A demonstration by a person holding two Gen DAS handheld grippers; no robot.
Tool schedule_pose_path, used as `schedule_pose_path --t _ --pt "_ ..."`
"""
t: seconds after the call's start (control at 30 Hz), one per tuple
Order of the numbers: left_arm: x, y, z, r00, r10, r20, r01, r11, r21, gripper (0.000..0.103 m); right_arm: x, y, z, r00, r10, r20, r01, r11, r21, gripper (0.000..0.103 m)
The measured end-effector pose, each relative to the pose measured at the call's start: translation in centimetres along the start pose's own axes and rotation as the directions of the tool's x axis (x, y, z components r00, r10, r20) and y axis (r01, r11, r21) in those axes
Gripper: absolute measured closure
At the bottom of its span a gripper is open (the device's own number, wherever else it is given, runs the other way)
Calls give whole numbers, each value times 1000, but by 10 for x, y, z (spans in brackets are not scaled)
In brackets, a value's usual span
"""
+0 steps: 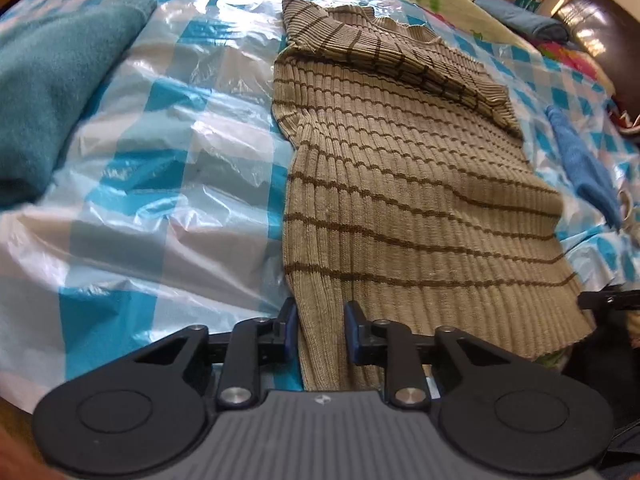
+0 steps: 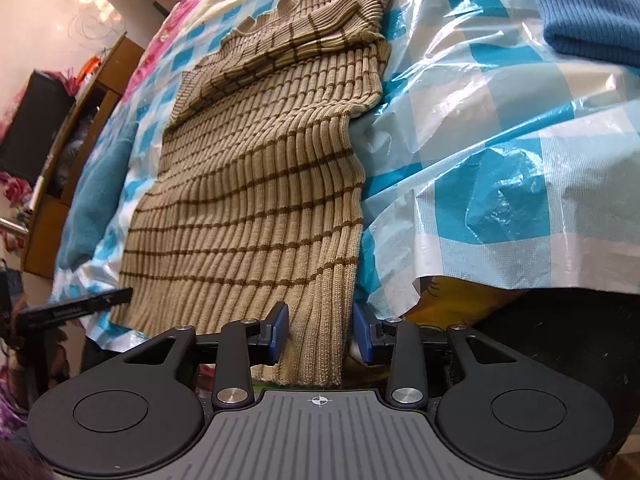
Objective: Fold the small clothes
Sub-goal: 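Grasp the sweater hem with both grippers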
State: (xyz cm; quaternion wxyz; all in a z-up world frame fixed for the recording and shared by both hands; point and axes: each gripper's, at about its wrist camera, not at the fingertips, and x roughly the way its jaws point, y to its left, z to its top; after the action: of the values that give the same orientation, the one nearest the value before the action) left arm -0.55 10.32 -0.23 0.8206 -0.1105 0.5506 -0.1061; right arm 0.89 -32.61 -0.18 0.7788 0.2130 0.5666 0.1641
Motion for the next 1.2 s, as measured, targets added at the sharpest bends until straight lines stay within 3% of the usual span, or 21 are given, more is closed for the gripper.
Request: schedule_pose_path --t 0.13,0.3,0.43,0.57,0.7,0.87,1.0,1.1,1.2 --pt "-1 5 -1 999 -42 -6 42 998 -37 89 2 -11 -3 998 55 9 -55 994 89 88" --pt "-2 11 -1 992 -126 19 127 987 -95 91 -8 -22 -6 985 152 86 -166 969 182 95" --pt "-8 19 5 973 -219 79 230 958 -174 91 -20 -19 -3 955 240 175 -274 939 207 96" --pt "-18 27 23 927 -322 189 363 896 -254 91 -32 -18 7 882 346 319 -430 868 249 97" --pt "-30 27 59 869 -389 307 466 851 -241 91 -50 -11 35 798 397 453 -525 827 200 97" --pt "-36 32 122 783 -422 457 549 814 -190 91 -62 -6 88 729 387 564 -546 826 138 98" --pt "-20 41 175 742 -399 538 570 798 -196 91 -51 -14 139 686 349 638 -554 819 147 98" --pt "4 49 208 740 -361 567 566 789 -238 91 -33 -26 178 671 294 681 -549 814 189 98" --pt "34 61 230 764 -312 565 545 781 -306 91 -4 -41 213 686 233 690 -531 808 256 98"
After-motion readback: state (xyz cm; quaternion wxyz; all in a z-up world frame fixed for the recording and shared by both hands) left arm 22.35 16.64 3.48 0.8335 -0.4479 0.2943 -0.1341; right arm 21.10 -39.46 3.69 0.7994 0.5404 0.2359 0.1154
